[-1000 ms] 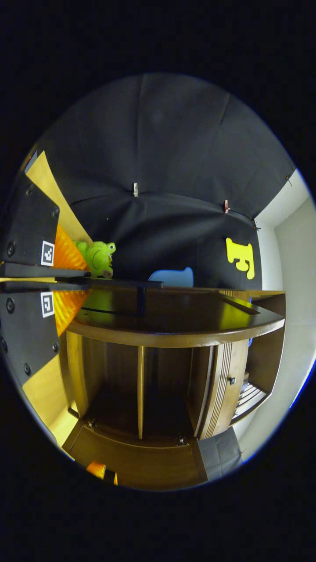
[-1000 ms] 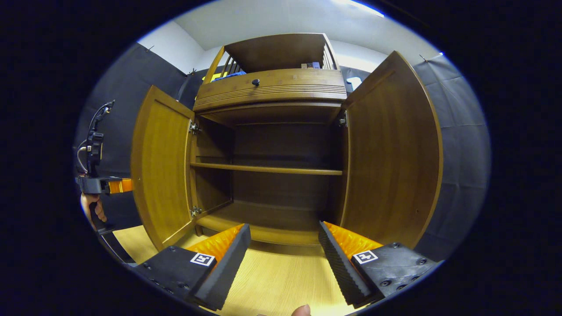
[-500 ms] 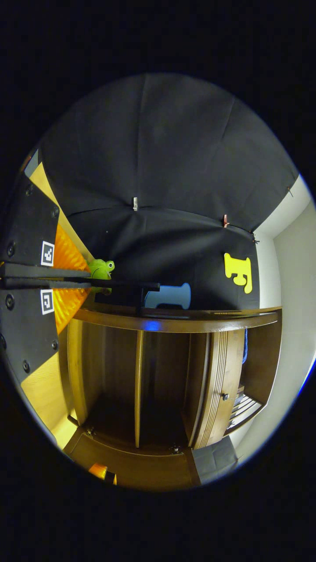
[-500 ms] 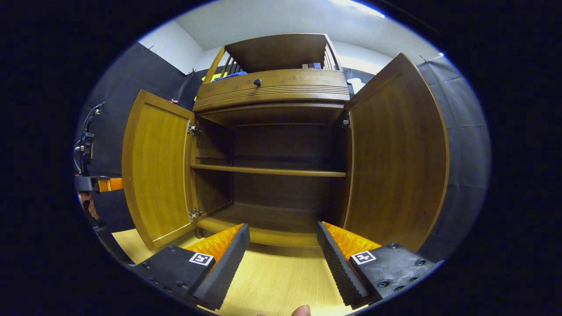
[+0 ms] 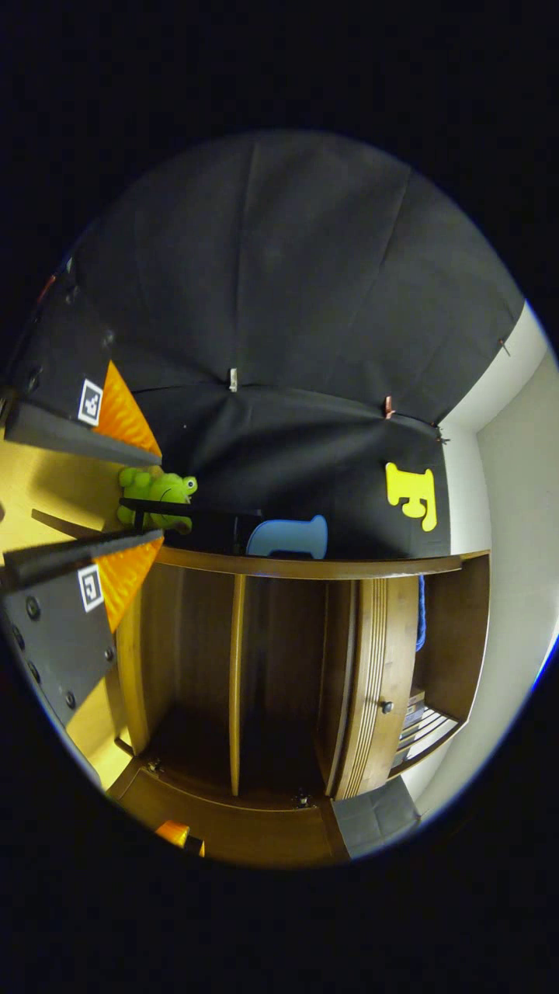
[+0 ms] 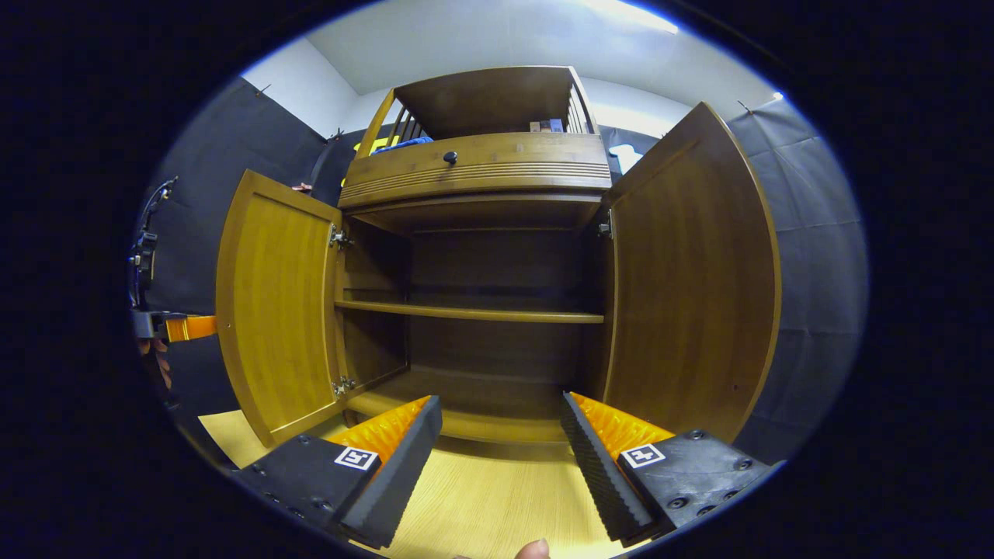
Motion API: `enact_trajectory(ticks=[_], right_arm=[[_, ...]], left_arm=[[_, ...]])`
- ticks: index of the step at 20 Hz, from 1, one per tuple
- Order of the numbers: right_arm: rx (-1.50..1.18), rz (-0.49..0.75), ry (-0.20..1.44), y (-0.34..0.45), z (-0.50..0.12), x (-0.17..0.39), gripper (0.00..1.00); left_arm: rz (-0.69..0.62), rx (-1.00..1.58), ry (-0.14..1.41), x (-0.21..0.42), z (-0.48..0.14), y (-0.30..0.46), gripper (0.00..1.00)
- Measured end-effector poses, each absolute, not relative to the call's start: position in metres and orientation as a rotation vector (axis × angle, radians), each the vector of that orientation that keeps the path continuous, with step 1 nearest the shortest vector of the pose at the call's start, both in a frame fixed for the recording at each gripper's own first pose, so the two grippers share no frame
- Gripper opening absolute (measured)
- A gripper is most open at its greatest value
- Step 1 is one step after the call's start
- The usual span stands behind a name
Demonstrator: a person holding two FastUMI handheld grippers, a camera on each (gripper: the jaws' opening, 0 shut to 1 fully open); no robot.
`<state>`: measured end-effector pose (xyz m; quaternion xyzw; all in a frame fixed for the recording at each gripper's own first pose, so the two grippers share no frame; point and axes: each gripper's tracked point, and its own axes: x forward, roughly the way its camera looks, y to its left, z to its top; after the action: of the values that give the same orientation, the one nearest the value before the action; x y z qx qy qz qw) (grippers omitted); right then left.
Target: Open the right door of the double-door shoe cabinet with the right hand, and open the left door with the left hand.
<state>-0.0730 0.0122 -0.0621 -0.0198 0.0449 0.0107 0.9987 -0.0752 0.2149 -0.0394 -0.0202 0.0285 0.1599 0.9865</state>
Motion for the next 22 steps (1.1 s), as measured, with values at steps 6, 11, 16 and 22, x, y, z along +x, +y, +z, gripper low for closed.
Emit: enact_trajectory(ticks=[6, 11, 16, 22], right_arm=[[-0.020, 0.013, 0.079, 0.002, -0.055, -0.070, 0.98], [-0.014, 0.008, 0.065, -0.008, -0.051, -0.069, 0.98], [-0.011, 0.010, 0.069, -0.018, -0.052, -0.067, 0.96], [0.010, 0.025, 0.057, -0.023, -0.043, -0.063, 0.99]], left_arm=[[0.288, -0.078, 0.006, -0.087, -0.018, 0.172, 0.92], [0.195, -0.027, 0.031, -0.074, -0.023, 0.116, 0.94], [0.137, 0.026, 0.045, -0.059, -0.026, 0.068, 0.93], [0.089, 0.049, 0.032, -0.043, -0.025, 0.027, 0.94]])
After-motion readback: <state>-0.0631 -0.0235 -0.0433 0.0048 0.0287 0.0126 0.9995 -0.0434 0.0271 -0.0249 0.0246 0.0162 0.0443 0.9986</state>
